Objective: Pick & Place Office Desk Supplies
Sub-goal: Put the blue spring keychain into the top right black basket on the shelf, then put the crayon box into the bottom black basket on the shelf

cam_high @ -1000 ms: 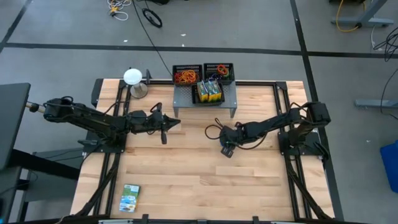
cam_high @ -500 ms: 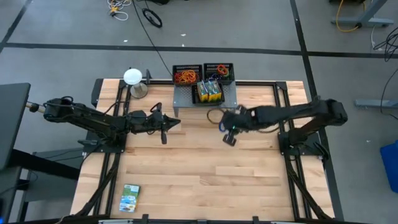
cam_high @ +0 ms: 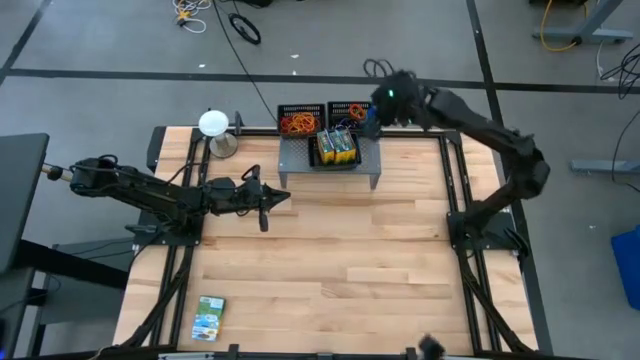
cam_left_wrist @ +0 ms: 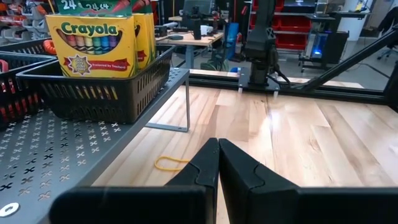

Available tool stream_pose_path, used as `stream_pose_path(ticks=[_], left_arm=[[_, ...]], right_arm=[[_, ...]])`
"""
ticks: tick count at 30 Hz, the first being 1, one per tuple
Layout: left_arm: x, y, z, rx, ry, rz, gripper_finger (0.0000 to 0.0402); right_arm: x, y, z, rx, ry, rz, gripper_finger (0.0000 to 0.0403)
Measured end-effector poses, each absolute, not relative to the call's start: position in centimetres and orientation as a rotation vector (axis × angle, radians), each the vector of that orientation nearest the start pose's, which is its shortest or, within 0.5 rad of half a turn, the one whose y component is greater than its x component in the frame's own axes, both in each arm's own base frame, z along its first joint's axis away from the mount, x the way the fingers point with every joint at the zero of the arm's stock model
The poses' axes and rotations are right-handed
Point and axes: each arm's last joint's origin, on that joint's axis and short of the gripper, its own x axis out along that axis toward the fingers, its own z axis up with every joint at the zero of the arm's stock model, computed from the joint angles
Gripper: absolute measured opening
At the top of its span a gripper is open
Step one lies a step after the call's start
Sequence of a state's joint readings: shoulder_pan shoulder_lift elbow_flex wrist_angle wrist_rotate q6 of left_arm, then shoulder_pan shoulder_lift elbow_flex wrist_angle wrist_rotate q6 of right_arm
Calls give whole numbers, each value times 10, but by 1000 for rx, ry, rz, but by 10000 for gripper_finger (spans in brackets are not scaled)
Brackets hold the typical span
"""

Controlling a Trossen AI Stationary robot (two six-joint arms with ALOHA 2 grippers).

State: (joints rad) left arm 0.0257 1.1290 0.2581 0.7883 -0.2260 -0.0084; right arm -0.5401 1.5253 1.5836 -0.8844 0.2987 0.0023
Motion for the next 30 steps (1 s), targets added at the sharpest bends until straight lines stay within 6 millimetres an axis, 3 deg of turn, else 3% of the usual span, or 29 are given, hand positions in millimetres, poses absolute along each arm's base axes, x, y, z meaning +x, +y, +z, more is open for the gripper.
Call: stream_pose_path(ticks=[5,10,15,24,27,30], left_arm=[[206,12,185,0,82,252,17],[206,12,185,0,81,252,17],[206,12,185,0,81,252,17],[206,12,185,0,82,252,17],[206,12,185,0,82,252,17],[206,12,185,0,82,252,17]], right_arm=[[271,-224,340,171,887,-756,2],[280,-243,319,196,906,-733,13],[284,-238,324,170,877,-741,66],[273,-224,353,151,777,-746,174],[264,-213,364,171,769,-702,184],[254,-189,376,167,766,-630,163]])
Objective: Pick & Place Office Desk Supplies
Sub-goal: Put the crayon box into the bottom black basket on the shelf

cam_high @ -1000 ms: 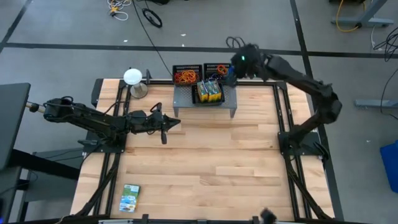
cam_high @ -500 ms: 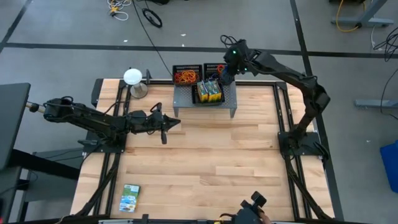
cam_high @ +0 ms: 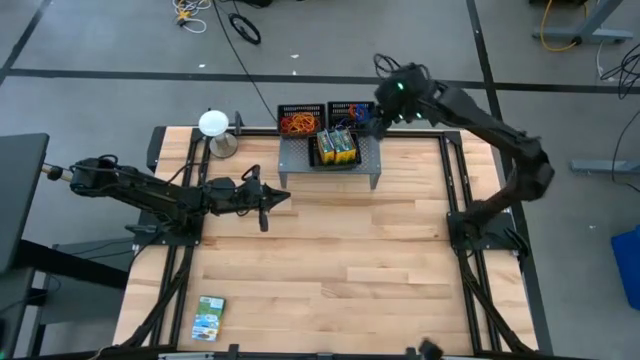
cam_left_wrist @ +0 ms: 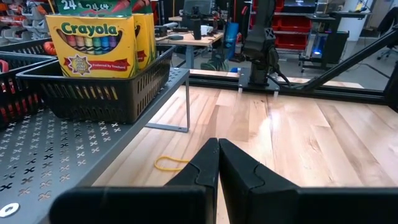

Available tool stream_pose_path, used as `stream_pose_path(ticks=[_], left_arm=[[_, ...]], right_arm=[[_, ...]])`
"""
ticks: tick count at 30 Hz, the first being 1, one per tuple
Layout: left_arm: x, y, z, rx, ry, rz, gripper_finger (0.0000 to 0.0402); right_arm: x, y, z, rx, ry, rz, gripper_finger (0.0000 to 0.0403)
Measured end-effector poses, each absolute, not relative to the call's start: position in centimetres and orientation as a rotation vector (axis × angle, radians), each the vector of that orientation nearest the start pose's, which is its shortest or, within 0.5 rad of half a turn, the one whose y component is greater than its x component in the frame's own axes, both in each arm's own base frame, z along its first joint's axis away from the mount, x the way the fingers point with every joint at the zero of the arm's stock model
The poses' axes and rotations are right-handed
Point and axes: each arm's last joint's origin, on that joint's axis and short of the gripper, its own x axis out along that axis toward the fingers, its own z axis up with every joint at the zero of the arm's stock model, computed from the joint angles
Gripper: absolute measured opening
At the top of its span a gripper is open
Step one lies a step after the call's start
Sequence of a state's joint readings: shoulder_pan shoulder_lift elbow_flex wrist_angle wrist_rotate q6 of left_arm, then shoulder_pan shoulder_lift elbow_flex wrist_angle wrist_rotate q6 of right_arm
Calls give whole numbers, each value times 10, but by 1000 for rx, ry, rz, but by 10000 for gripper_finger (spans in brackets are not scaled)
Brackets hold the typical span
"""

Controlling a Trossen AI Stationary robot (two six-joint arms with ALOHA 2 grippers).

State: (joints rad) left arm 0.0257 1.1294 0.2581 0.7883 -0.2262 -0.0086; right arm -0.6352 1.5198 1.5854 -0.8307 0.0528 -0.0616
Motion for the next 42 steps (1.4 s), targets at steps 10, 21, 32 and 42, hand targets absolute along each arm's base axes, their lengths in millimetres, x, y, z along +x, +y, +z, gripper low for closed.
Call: stream_pose_path(ticks=[10,21,32,42], left_arm=[[206,12,186,-14,79,252,17],[219,-8,199,-139,141,39,14],[221,-91,225,-170,695,-38,9],[202,-202,208,-363,1034,-186,9]], right_arm=[[236,-52,304,112,545,-309,17],[203,48,197,110,231,-239,10],[179,77,177,92,195,-246,8],[178,80,177,62,198,-238,8]])
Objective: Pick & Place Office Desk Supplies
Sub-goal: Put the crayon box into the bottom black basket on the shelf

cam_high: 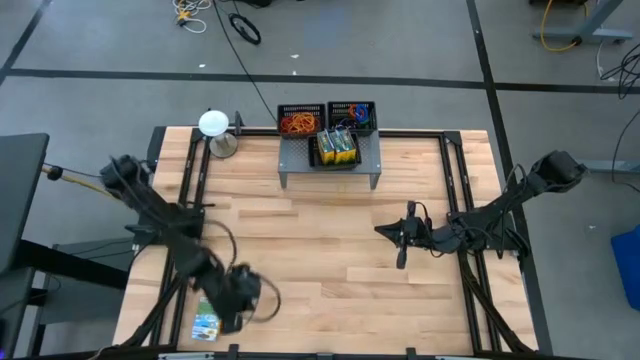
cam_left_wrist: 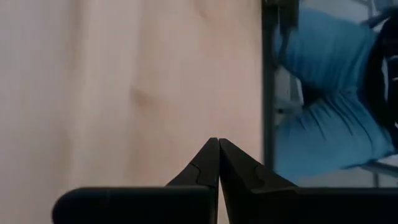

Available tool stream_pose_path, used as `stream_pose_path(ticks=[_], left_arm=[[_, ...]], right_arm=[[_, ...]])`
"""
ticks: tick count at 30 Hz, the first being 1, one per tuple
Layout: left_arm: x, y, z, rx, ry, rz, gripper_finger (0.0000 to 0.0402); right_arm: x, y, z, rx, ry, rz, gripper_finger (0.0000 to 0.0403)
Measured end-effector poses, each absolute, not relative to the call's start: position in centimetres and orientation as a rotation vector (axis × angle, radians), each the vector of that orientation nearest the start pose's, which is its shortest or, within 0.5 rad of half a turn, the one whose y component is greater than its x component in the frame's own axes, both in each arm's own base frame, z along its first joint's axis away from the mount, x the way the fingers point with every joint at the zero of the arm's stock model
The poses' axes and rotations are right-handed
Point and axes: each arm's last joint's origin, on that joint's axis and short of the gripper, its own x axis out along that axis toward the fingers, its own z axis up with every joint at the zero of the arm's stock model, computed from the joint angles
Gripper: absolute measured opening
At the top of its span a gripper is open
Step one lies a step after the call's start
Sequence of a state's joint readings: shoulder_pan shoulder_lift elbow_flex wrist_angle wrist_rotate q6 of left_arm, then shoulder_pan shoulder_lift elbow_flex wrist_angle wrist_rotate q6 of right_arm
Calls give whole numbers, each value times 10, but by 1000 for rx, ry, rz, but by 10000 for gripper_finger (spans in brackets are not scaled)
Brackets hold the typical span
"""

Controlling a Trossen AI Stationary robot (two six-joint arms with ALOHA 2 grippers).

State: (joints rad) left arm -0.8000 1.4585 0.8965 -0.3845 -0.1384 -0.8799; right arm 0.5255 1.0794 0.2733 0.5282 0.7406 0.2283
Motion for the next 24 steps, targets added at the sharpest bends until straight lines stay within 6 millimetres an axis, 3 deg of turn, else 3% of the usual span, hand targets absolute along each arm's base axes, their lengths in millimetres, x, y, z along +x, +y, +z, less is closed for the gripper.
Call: stream_pose_path(ticks=[6,13,24], left_arm=[[193,-254,202,-466,1265,-66,43],[188,-310,204,-323,1499,94,111],[181,-359,168,-158,1693,399,223]], right_arm=[[177,80,175,53,210,-238,8],[177,80,172,30,241,-241,8],[176,80,172,28,244,-238,9]])
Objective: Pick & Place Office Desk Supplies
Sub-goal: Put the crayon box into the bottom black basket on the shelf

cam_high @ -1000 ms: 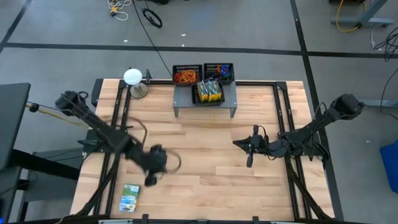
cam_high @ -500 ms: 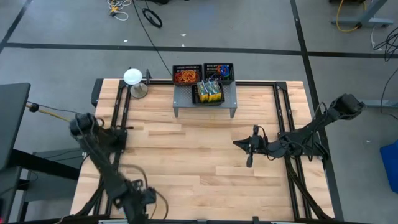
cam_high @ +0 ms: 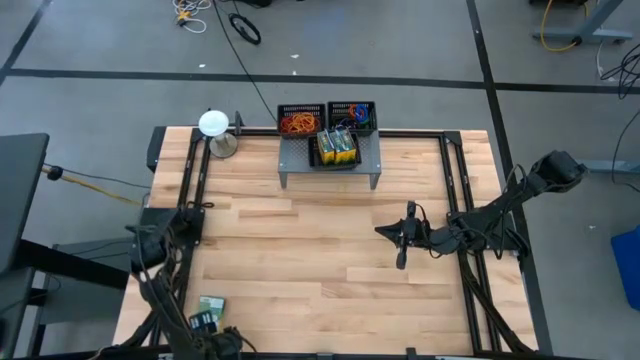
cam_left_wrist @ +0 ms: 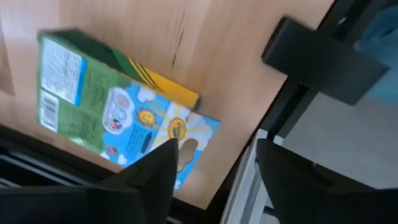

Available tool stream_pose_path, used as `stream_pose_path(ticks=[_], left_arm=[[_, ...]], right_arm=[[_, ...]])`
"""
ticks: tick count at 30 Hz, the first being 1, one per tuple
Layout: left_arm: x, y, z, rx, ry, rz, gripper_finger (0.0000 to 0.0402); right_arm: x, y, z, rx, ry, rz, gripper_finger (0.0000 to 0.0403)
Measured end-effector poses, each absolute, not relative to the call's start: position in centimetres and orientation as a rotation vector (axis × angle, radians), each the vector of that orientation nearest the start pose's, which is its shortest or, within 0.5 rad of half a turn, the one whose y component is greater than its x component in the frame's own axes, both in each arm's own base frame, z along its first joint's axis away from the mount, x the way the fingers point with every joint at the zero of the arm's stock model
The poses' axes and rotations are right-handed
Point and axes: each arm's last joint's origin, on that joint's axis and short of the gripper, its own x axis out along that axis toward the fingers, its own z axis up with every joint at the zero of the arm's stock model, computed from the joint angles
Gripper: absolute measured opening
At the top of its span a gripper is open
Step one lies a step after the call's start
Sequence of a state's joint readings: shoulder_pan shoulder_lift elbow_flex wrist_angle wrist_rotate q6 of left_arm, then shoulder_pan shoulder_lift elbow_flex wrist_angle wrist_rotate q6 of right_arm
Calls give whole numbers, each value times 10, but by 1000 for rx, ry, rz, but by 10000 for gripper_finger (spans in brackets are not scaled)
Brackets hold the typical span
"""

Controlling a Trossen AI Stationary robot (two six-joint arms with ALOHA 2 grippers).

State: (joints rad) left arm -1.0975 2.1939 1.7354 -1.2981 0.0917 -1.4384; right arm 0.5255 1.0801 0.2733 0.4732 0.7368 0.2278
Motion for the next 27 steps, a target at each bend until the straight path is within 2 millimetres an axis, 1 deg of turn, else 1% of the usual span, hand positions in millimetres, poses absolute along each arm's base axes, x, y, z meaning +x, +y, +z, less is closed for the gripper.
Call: stream_pose_path(ticks=[3,5,8,10,12,14,22,23,25,27], left_arm=[[179,-365,159,-169,1696,455,252],[178,-364,153,-166,1707,518,266],[176,-359,148,-150,1701,640,270],[175,-357,148,-140,1696,680,259],[174,-354,149,-118,1694,708,237],[173,-353,150,-101,1708,708,205],[172,-351,151,-30,1744,672,33],[172,-350,152,-16,1747,661,17],[172,-348,158,19,1758,620,9],[172,-342,169,57,1755,616,7]], right_arm=[[176,80,172,28,244,-238,9],[176,80,172,28,244,-238,9],[176,80,172,24,245,-238,9],[176,80,172,24,244,-238,9],[176,80,172,24,244,-238,9],[176,80,172,24,244,-238,9],[176,80,172,20,245,-238,9],[176,80,172,20,245,-238,9],[176,80,172,20,245,-238,9],[176,80,172,20,245,-238,9]])
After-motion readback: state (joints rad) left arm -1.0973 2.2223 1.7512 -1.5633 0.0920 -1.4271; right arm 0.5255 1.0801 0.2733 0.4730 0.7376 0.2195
